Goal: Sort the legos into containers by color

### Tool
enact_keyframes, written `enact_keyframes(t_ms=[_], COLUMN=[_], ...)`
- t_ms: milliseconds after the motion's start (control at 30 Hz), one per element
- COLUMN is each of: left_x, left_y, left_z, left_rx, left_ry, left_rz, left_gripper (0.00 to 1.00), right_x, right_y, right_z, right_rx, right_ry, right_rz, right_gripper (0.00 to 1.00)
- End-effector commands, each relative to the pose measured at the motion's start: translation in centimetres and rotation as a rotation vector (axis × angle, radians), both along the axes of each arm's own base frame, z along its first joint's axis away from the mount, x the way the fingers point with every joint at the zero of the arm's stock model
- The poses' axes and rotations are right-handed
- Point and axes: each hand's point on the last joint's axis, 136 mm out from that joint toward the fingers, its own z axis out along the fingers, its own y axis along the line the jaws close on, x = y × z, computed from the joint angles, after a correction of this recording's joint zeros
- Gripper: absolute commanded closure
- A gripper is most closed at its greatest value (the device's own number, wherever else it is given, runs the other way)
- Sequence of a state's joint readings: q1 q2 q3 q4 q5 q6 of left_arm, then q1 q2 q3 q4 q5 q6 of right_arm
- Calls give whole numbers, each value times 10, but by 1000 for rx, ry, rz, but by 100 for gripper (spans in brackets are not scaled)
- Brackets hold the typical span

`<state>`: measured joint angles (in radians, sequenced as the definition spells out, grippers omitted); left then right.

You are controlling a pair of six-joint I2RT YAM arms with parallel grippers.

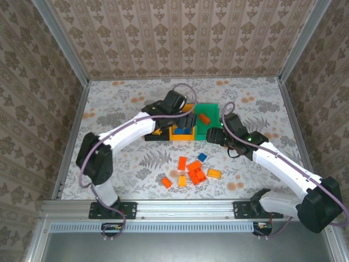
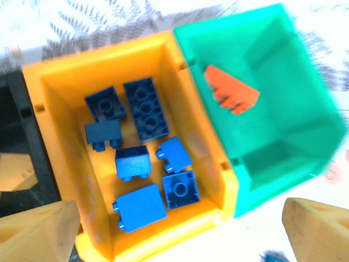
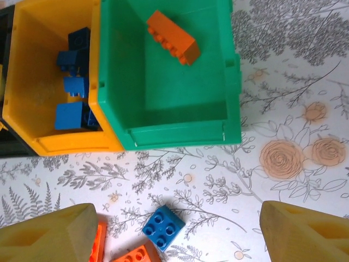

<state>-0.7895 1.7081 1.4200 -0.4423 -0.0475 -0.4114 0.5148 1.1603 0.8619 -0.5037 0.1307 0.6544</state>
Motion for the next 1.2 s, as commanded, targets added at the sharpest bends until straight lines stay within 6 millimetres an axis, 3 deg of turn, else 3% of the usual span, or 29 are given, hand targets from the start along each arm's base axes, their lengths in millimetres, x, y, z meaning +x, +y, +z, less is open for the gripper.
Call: enact_keyframes(t_ms=[0,200,467,667,833,1000,1167], left_x=[-24,-67,-107,-122,-124,-123,-121], left_y=[-1,27,97,135,145,148,150], left_z=[44,41,-12,-40,-47,-48,-47], left_rx=[-78,-96,-89,-56,-53,-52,-50], left_ry=[-76,-85,-42,-14,-7,-6,-11], left_rz=[-43,-20,119,223,248,257,261], left_gripper=[0,0,0,0,0,0,0], right_x=[-14,-23,-27,-24,-23,-25,-28], right_y=[8,30,51,52,44,28,28], right_z=[-27,-61,-105,-122,-128,-129,-132], right_rx=[-8,-57,-140,-200,-252,-312,-299], right_ry=[97,176,250,275,296,308,327], right_rz=[56,115,154,148,116,67,72], right_gripper=[20,19,19,23,29,43,53])
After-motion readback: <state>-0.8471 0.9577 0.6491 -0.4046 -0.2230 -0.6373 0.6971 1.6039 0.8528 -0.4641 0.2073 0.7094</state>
